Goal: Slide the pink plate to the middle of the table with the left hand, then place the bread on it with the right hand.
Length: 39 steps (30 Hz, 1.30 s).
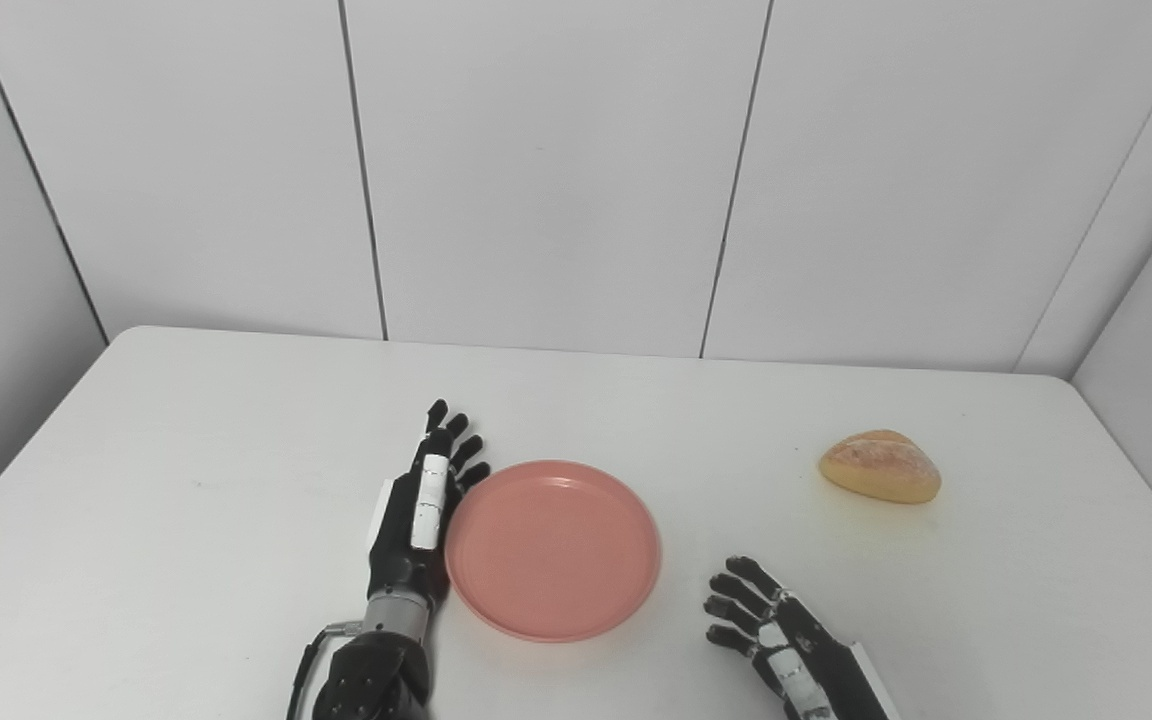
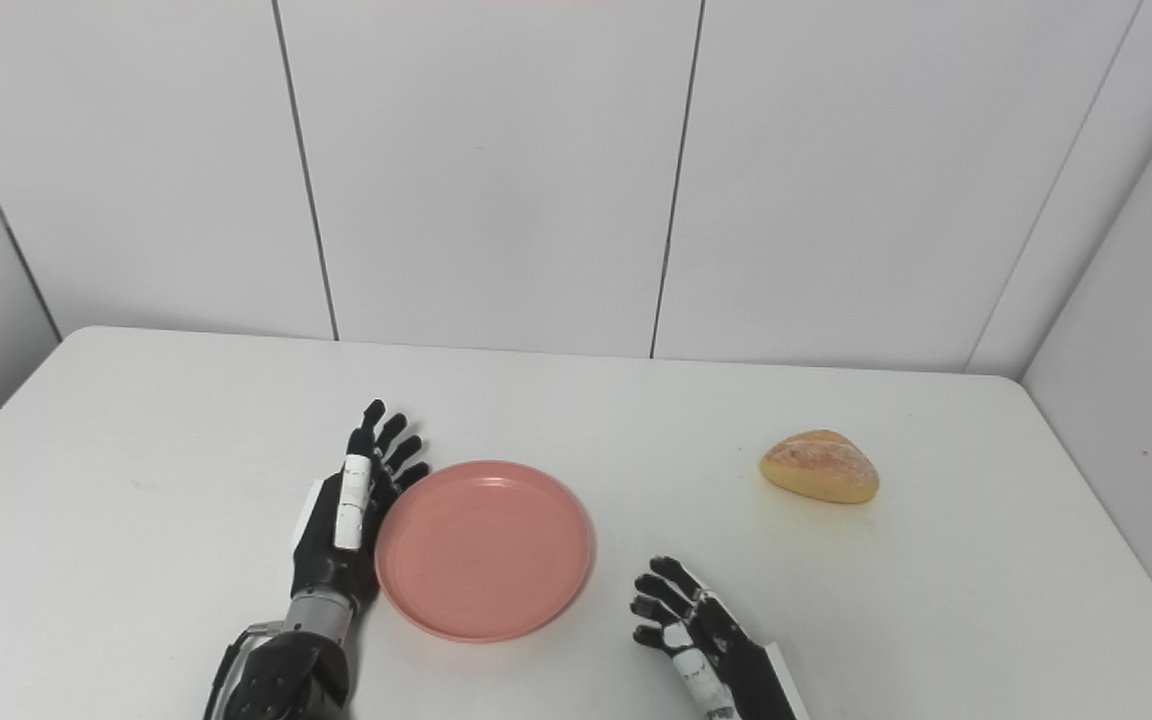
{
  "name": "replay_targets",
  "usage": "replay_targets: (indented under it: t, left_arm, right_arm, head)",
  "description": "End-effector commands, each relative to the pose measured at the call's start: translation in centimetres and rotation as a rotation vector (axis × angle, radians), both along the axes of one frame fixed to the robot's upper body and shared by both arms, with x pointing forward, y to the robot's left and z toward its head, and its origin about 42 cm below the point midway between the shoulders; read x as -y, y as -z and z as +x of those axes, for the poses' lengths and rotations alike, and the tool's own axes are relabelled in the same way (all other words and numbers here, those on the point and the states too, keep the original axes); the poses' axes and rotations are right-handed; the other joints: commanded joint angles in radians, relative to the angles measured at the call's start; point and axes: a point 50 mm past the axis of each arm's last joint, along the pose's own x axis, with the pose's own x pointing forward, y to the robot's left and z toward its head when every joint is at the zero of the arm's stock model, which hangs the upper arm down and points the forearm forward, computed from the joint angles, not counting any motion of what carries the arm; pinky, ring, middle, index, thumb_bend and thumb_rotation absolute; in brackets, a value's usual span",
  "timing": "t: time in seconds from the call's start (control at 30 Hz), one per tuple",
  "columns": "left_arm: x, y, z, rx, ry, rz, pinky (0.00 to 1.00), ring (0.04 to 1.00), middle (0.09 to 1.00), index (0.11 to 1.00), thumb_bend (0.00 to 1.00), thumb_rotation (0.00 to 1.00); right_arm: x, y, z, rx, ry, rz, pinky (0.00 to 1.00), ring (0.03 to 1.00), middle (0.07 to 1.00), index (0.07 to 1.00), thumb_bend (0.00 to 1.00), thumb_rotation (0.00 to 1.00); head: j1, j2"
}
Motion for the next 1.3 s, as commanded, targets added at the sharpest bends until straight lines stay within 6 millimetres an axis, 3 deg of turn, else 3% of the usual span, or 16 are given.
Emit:
replay_targets:
  t: [0.0, 0.23, 0.47, 1.13, 1.27]
  left_arm:
    - [0.8, -1.7, 0.7, 0.034, 0.014, -0.024, 0.91, 0.929, 0.971, 1.000, 1.00, 0.94]
    - [0.8, -1.8, 0.9, 0.028, 0.026, -0.031, 0.88, 0.923, 0.967, 1.000, 1.00, 0.92]
    - [0.6, -1.6, 0.8, 0.027, 0.027, -0.008, 0.86, 0.921, 0.952, 1.000, 1.00, 0.92]
    - [-0.3, 0.0, 0.1, 0.009, 0.015, -0.033, 0.91, 0.929, 0.956, 1.000, 0.98, 0.90]
    - [-0.4, 0.3, 0.0, 0.009, 0.016, -0.022, 0.91, 0.932, 0.955, 1.000, 0.99, 0.91]
  right_arm:
    - [-0.5, -0.5, 0.3, 0.004, -0.010, 0.010, 0.78, 0.811, 0.817, 0.836, 0.82, 0.72]
    - [-1.5, -0.7, 0.6, 0.003, -0.015, 0.013, 0.78, 0.808, 0.810, 0.828, 0.84, 0.71]
    - [-2.3, -0.6, 0.8, 0.002, -0.007, 0.008, 0.78, 0.810, 0.815, 0.826, 0.86, 0.70]
    - [-2.2, -0.3, 0.5, 0.000, 0.009, -0.001, 0.78, 0.808, 0.811, 0.828, 0.85, 0.69]
    - [-2.4, -0.5, 0.2, 0.002, 0.061, -0.004, 0.76, 0.797, 0.802, 0.809, 0.79, 0.70]
  head:
    - [0.001, 0.001]
    - [-0.086, 0.001]
    - [-0.126, -0.005]
    - [-0.133, -0.023]
    - [-0.131, -0.031]
